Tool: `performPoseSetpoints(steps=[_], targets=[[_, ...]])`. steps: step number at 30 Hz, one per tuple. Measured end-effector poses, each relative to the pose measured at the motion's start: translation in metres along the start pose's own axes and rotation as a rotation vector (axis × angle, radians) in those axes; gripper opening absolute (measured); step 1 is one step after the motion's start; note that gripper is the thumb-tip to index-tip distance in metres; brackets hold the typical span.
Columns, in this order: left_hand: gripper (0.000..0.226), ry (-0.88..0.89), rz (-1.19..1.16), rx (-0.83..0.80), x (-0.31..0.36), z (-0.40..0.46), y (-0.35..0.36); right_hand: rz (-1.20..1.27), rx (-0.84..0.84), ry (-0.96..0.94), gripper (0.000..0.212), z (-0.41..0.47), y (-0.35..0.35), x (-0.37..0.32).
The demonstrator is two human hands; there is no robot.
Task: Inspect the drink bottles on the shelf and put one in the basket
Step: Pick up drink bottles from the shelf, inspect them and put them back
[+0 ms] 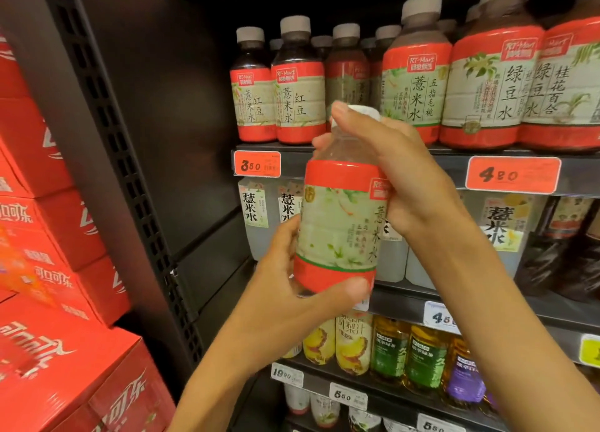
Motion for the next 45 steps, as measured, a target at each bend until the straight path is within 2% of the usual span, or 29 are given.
performPoseSetpoints(steps=[3, 5, 7, 9, 13, 16, 19, 21, 24, 26, 28, 31, 33, 35, 37, 40, 43, 45], targets=[[0.081, 0.021, 0.161, 0.159, -0.008, 0.002, 0.005, -0.053, -0.028, 0.04, 0.021, 0.0, 0.005, 0.004], [0.075, 0.012, 0.123, 0.186, -0.014, 0.003, 0.004, -0.079, -0.083, 0.074, 0.024, 0.001, 0.006, 0.005], [0.069, -0.029, 0.027, 0.141, -0.021, 0.006, 0.002, -0.082, -0.101, 0.093, 0.041, 0.003, 0.004, 0.006], [0.071, -0.094, -0.114, 0.017, -0.024, 0.006, 0.008, -0.083, -0.122, 0.123, 0.053, 0.004, 0.005, 0.011], [0.093, -0.233, -0.412, -0.157, -0.028, -0.002, 0.028, 0.055, -0.245, 0.278, 0.037, 0.001, 0.021, 0.031], [0.095, -0.223, -0.388, -0.198, -0.027, -0.001, 0.03, 0.081, -0.263, 0.197, 0.03, 0.002, 0.023, 0.024], [0.097, -0.173, -0.27, -0.219, -0.025, 0.002, 0.023, 0.003, -0.199, 0.088, 0.029, 0.004, 0.017, 0.009], [0.097, -0.139, -0.202, -0.189, -0.021, 0.004, 0.019, -0.096, -0.131, -0.003, 0.028, 0.006, 0.011, -0.001], [0.089, -0.127, -0.149, -0.114, -0.024, 0.008, 0.02, -0.248, -0.085, -0.036, 0.028, 0.007, 0.011, -0.003], [0.085, -0.175, -0.251, -0.07, -0.028, 0.008, 0.019, -0.3, -0.135, -0.009, 0.032, 0.007, 0.012, -0.001], [0.093, -0.28, -0.502, -0.101, -0.033, 0.006, 0.025, -0.236, -0.218, 0.061, 0.033, 0.005, 0.015, 0.004], [0.084, -0.313, -0.856, -0.302, -0.009, -0.003, 0.048, -0.023, -0.243, 0.229, 0.029, 0.002, 0.022, 0.019], [0.085, -0.344, -1.007, -0.399, 0.003, -0.008, 0.061, 0.134, -0.251, 0.326, 0.046, -0.001, 0.032, 0.029], [0.088, -0.364, -1.064, -0.44, 0.002, -0.008, 0.067, 0.183, -0.24, 0.308, 0.054, 0.002, 0.037, 0.032], [0.093, -0.364, -1.017, -0.404, -0.006, -0.005, 0.062, 0.157, -0.207, 0.258, 0.046, 0.006, 0.035, 0.03], [0.103, -0.316, -0.818, -0.202, -0.024, 0.007, 0.031, 0.02, -0.175, 0.148, 0.03, 0.01, 0.026, 0.021], [0.099, -0.166, -0.559, -0.119, -0.017, 0.01, 0.01, -0.149, -0.098, -0.03, 0.03, 0.012, 0.018, 0.004], [0.097, -0.119, -0.402, -0.077, -0.013, 0.01, 0.009, -0.207, -0.051, -0.078, 0.032, 0.009, 0.019, 0.0]])
Point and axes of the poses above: each hand's wrist, its own z-axis towards the middle knuckle, its own y-axis out of the palm, x = y × z, the point moved 10 cm from there along z, towards the middle knuckle, and after that the axes turned 10 degrees about x, right-handed, at the moved point
